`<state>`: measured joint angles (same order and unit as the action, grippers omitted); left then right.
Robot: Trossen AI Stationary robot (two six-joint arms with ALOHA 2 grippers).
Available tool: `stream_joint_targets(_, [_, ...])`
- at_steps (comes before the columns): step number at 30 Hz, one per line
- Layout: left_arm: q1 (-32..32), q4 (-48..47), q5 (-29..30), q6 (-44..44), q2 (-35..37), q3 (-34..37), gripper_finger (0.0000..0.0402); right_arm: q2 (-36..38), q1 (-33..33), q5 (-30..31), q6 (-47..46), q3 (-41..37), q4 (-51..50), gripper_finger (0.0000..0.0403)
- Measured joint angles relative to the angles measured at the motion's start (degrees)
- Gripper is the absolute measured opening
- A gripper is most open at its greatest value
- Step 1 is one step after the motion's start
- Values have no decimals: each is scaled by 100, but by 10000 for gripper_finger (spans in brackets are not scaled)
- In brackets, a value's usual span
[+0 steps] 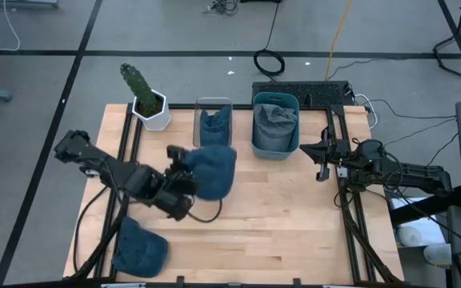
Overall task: Pick & Place hat
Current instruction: Put the top blue cap into the transparent bin
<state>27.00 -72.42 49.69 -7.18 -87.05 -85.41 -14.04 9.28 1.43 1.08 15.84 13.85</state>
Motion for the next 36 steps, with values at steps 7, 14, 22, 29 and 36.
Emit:
stream_joint_targets(7, [-692,4,592,1187,0,-437,3,-2,0,0,3,2,-48,0])
stream_joint_targets(14, [-1430,2,723,2135,0,-469,4,-2,0,0,22,0,-47,0])
stream_joint_targets(22, [-2200,13,751,2712,0,-469,3,-1,0,1,104,0,-46,0])
stream_joint_targets(29, [-2831,374,739,3253,2,-469,4,0,0,2,131,0,-45,0])
stream_joint_targets(36, [-3333,1534,265,3958,7,-273,4,0,0,2,157,0,-45,0])
